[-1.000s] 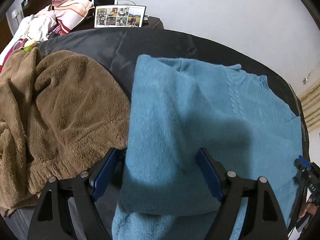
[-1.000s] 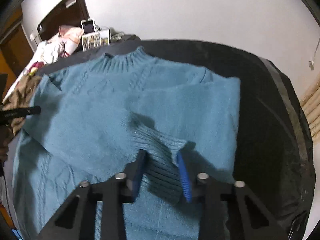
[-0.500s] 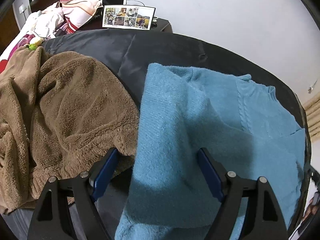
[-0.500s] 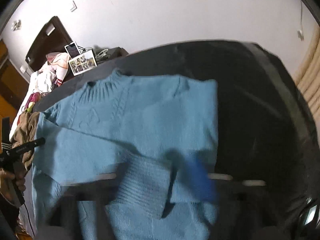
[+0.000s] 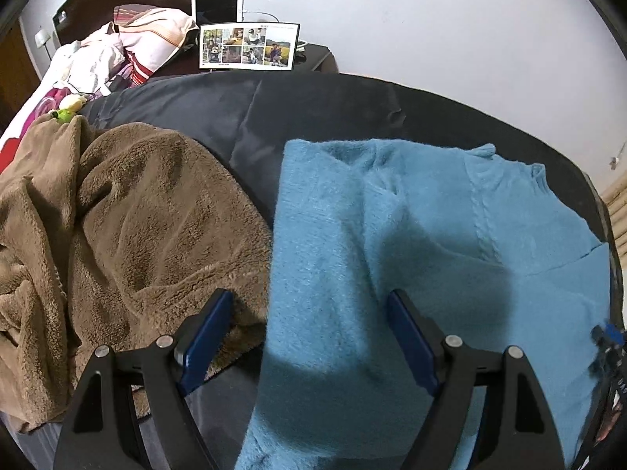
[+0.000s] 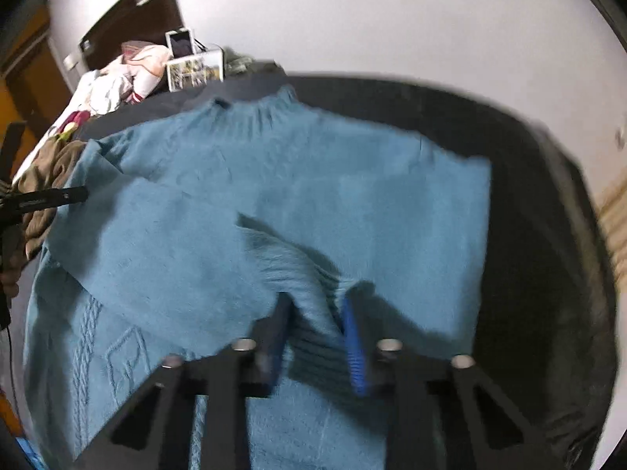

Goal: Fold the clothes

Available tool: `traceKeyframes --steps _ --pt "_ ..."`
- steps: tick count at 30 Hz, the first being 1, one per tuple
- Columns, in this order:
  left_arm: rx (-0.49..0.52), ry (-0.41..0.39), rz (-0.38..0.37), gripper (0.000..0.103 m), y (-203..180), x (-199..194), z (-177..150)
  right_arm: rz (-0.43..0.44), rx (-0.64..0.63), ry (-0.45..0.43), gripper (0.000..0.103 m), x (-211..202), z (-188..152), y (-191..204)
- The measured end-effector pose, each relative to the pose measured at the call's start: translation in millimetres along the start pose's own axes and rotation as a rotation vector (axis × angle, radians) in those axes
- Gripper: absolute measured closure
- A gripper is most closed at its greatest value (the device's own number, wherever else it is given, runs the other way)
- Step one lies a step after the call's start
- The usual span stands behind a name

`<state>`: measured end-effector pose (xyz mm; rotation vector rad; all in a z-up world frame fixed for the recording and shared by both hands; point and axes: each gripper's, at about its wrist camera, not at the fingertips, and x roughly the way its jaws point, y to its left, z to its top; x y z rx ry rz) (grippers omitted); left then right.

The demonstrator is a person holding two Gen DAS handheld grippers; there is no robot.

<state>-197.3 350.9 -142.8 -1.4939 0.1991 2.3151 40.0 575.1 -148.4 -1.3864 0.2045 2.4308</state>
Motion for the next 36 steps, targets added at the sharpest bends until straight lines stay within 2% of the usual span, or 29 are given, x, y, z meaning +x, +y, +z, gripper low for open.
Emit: traceKeyframes --steps 3,4,8,11,13,14,16,18,20,22,24,26,28,30,31,34,36 --pt "-0.01 -0.011 0.0 0.019 4 -1 -1 -0.099 -0.039 -0.108 0.08 -22 15 4" --pt "-0.01 -0.014 0.003 0.019 4 1 -1 -0.107 -0.034 -0.116 0.08 -23 20 4" --pt "0.028 -0.023 0.052 0.019 -5 7 0 -0.124 -0.025 -0.039 0.078 4 22 1" --pt "0.051 -0.028 0.07 0.018 -9 6 -3 -0.145 -0.057 0.05 0.062 29 15 1" --pt "0.038 -0.022 0.056 0.018 -5 4 -2 -0.175 -0.026 0.056 0.034 28 13 -7" --pt "0.023 -0.023 0.045 0.018 -2 0 -1 -0.191 -0.005 0.053 0.03 25 13 -12" --pt "-0.006 -0.032 0.027 0.018 3 -9 0 -0.212 0.037 0.041 0.029 19 12 -21" --pt "-0.022 -0.064 0.004 0.018 6 -23 2 -0.17 0.061 -0.004 0.029 6 14 -22" --pt "-0.025 -0.095 -0.029 0.018 4 -36 3 -0.092 0.059 -0.049 0.029 -5 17 -16" --pt "0.004 -0.107 -0.071 0.018 -4 -42 1 -0.004 0.043 -0.059 0.029 -6 20 -5" --pt "0.051 -0.102 -0.111 0.018 -16 -42 -2 0.082 0.039 -0.032 0.029 2 20 5" --pt "0.091 -0.086 -0.114 0.018 -23 -35 -5 0.139 0.039 0.011 0.029 15 16 13" --pt "0.127 -0.054 -0.091 0.018 -30 -22 -11 0.146 0.031 0.066 0.028 31 11 15" --pt "0.148 -0.028 -0.041 0.018 -31 -10 -17 0.134 0.008 0.067 0.028 36 8 15" --pt "0.15 -0.011 -0.016 0.015 -28 -2 -19 0.13 0.0 0.067 0.028 37 7 14" --pt "0.061 -0.004 -0.082 0.012 -7 2 -18 0.113 -0.014 0.084 0.028 39 9 14" --pt "0.066 0.005 -0.066 0.012 -6 -1 -17 0.079 -0.015 0.096 0.028 36 11 16"
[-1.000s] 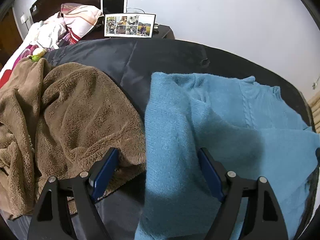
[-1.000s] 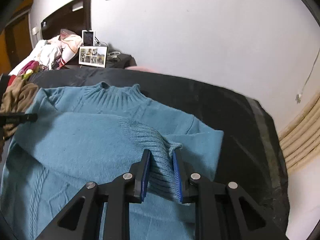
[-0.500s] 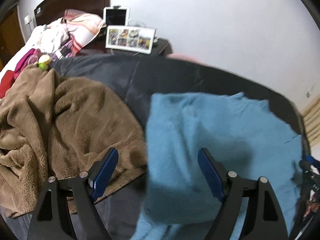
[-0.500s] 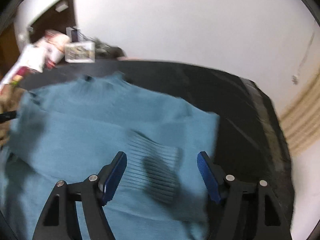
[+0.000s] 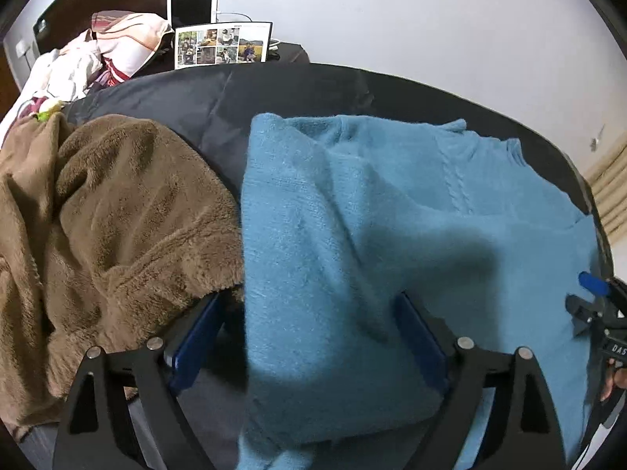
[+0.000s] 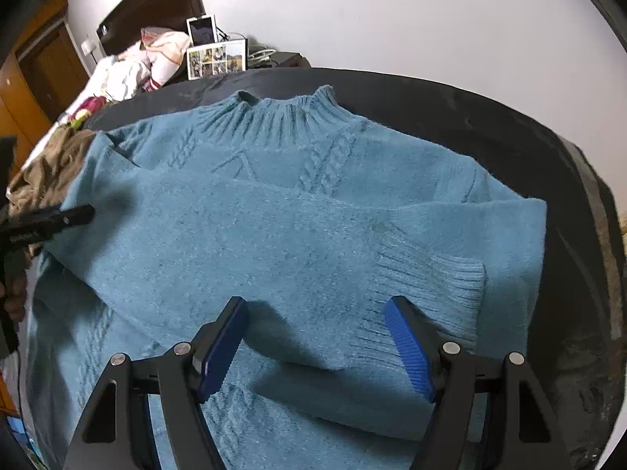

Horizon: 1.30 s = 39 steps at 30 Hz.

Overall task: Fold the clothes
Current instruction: 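Release the cuff with the right tool and smooth the folded sweater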

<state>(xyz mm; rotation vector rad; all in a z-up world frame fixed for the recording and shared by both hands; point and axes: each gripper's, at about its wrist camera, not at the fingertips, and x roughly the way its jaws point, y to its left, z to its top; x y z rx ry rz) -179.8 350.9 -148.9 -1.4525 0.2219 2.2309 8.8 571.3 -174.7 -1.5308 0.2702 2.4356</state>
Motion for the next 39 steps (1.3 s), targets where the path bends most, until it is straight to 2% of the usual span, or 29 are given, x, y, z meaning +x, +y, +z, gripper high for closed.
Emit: traceKeyframes --steps 3,6,10,14,15,16,19,24,29,34,37,39 --pt "0.007 -0.006 0.033 0.012 0 -10 -1 -0.015 0.066 -0.03 0.028 -19 -2 -4" --pt "0.009 -0.019 0.022 0.012 0 -21 -6 -0.006 0.102 -0.059 0.028 -38 -7 -8" --pt "0.032 -0.006 0.0 0.012 -6 -27 -20 0.012 0.074 0.0 0.028 -40 -30 -2" --pt "0.064 0.021 0.001 0.012 -14 -21 -38 0.017 0.051 0.092 0.028 -24 -54 4" --pt "0.048 0.018 -0.007 0.012 -12 -21 -39 0.009 0.038 0.103 0.024 -21 -58 7" --pt "0.031 0.014 -0.016 0.011 -9 -20 -40 -0.003 0.016 0.097 0.019 -21 -59 11" --pt "-0.026 0.039 -0.025 0.011 -3 -22 -40 -0.034 -0.034 0.087 0.017 -21 -63 22" --pt "0.027 0.008 0.025 0.011 -9 -57 -58 -0.005 -0.039 0.089 0.017 -37 -69 25" --pt "0.03 0.011 0.031 0.011 -9 -91 -95 0.064 -0.112 0.086 0.017 -65 -102 43" --pt "0.061 0.076 0.039 0.01 -17 -117 -156 0.139 -0.196 0.131 0.017 -92 -152 61" --pt "0.078 0.118 0.068 0.01 -22 -124 -195 0.146 -0.241 0.18 0.017 -96 -189 59" --pt "0.069 0.147 0.082 0.01 -23 -124 -214 0.122 -0.279 0.182 0.017 -102 -210 61"
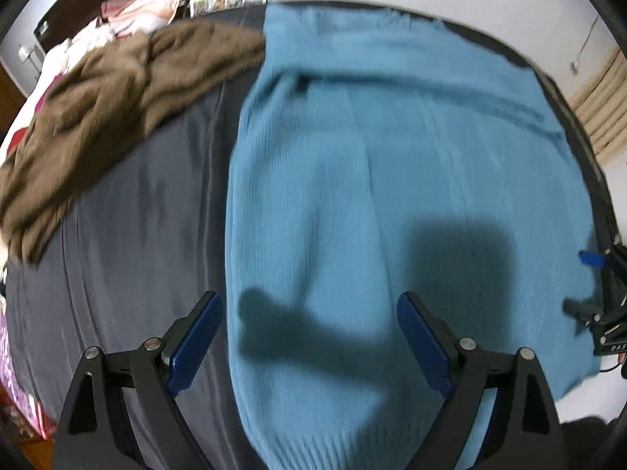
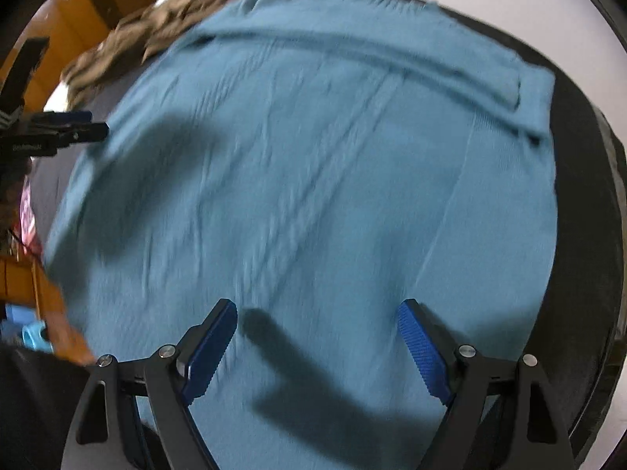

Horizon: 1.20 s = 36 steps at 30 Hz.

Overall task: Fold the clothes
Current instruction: 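Release the cuff with the right tool and smooth the folded sweater, then grasp the sweater hem ribbing with both tools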

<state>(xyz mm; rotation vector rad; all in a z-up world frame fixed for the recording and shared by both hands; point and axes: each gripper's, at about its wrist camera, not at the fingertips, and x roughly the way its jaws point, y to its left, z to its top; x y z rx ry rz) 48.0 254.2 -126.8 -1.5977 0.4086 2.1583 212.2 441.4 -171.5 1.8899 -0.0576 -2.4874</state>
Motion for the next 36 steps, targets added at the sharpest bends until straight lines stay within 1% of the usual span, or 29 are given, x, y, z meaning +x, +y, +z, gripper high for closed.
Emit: traceKeyframes --steps 3,6,10,14,20,23,26,28,30,33,36 --pt "-0.015 0.031 0.03 0.011 0 0 -31 -0.036 -0.033 -0.008 0.016 -6 -22 5" --pt "-0.025 0.047 0.067 0.011 1 -2 -58 -0.04 -0.033 -0.03 0.015 -11 -39 6" --pt "-0.069 0.057 0.06 0.01 7 -9 -89 -0.046 -0.024 -0.045 0.008 -16 -59 5" --pt "-0.111 0.05 0.043 0.011 10 -14 -107 -0.051 -0.012 -0.058 0.003 -21 -76 4" --pt "-0.144 0.038 0.036 0.01 10 -15 -115 -0.069 -0.006 -0.079 0.002 -30 -96 4" --pt "-0.152 0.034 0.042 0.007 10 -13 -115 -0.094 0.0 -0.091 0.001 -35 -105 3" --pt "-0.152 0.03 0.049 0.005 8 -13 -115 -0.089 0.087 -0.094 0.001 -39 -118 -11" --pt "-0.157 0.03 0.045 0.005 9 -13 -114 -0.065 0.185 -0.103 0.001 -42 -129 -27" --pt "-0.169 0.032 0.037 0.004 10 -12 -114 -0.064 0.259 -0.114 0.001 -47 -139 -41" --pt "-0.187 0.036 0.027 0.002 13 -10 -112 -0.073 0.306 -0.114 0.001 -50 -145 -52" --pt "-0.189 0.037 0.026 0.001 13 -9 -110 -0.061 0.327 -0.122 0.001 -55 -154 -61"
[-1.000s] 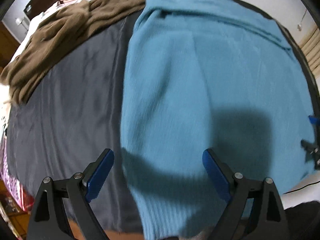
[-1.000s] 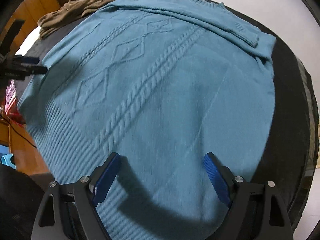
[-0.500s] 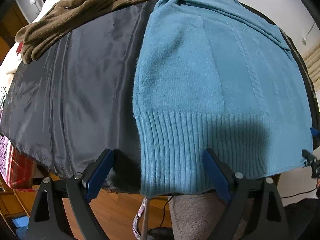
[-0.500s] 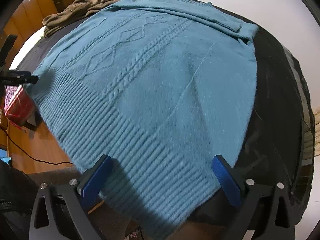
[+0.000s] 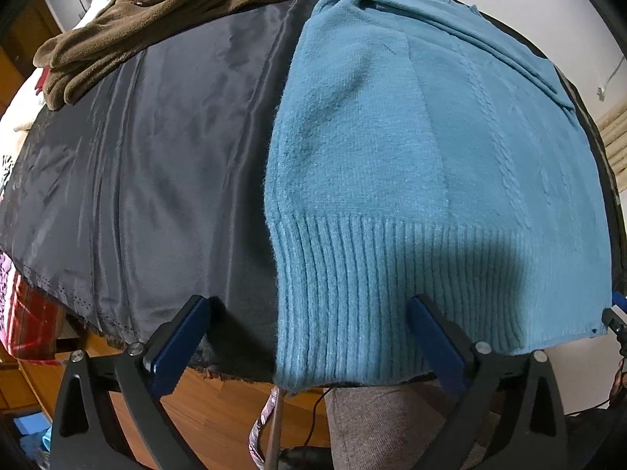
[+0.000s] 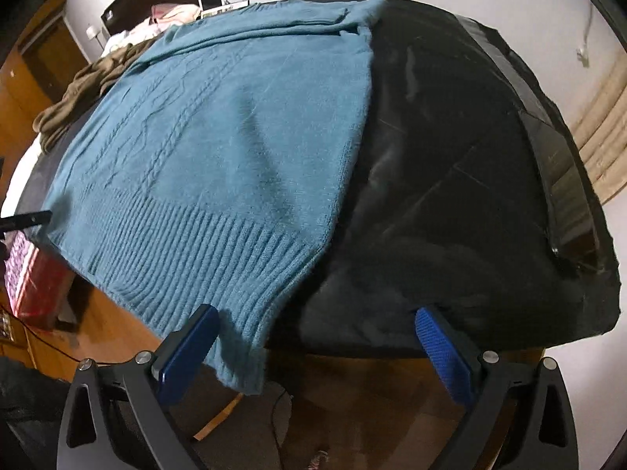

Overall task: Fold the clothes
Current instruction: 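Grasp the sweater hem ribbing with both tools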

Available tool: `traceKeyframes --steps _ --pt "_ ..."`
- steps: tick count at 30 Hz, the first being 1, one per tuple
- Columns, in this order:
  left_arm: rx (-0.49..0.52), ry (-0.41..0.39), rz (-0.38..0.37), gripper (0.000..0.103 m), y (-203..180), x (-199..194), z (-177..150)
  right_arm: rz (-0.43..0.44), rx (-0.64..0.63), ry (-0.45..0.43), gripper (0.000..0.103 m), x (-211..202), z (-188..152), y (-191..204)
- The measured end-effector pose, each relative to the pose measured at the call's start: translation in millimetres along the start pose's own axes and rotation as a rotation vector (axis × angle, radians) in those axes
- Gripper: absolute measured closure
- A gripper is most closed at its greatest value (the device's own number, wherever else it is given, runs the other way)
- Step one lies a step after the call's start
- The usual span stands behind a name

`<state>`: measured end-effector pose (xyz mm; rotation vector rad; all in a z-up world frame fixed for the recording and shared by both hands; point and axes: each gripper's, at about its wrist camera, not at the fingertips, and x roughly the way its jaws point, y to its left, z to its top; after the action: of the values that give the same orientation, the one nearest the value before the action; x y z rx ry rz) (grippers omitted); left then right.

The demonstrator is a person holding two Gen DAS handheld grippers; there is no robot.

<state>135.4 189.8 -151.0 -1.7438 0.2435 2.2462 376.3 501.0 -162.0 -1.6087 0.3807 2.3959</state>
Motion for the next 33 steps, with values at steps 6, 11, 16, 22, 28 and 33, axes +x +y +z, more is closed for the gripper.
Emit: traceKeyframes --steps 6,11,16,22,28,33 --pt "0.0 0.002 -0.006 0.001 -2 1 5 0.106 -0.014 -0.004 0.001 -17 -14 -14" --pt "0.007 -0.006 -0.013 0.001 -8 1 9 0.256 0.013 0.003 0.001 -15 -9 -8" --pt "0.042 -0.012 -0.029 0.001 -24 2 14 0.313 0.017 0.006 0.001 -3 0 16" --pt "0.058 -0.016 -0.041 0.002 -36 4 23 0.278 -0.038 -0.003 0.006 15 5 65" --pt "0.064 -0.028 -0.051 0.023 -42 -2 30 0.135 -0.142 -0.03 0.054 11 6 68" --pt "0.053 -0.026 -0.096 0.064 -48 -8 38 0.141 -0.136 -0.04 0.071 7 3 58"
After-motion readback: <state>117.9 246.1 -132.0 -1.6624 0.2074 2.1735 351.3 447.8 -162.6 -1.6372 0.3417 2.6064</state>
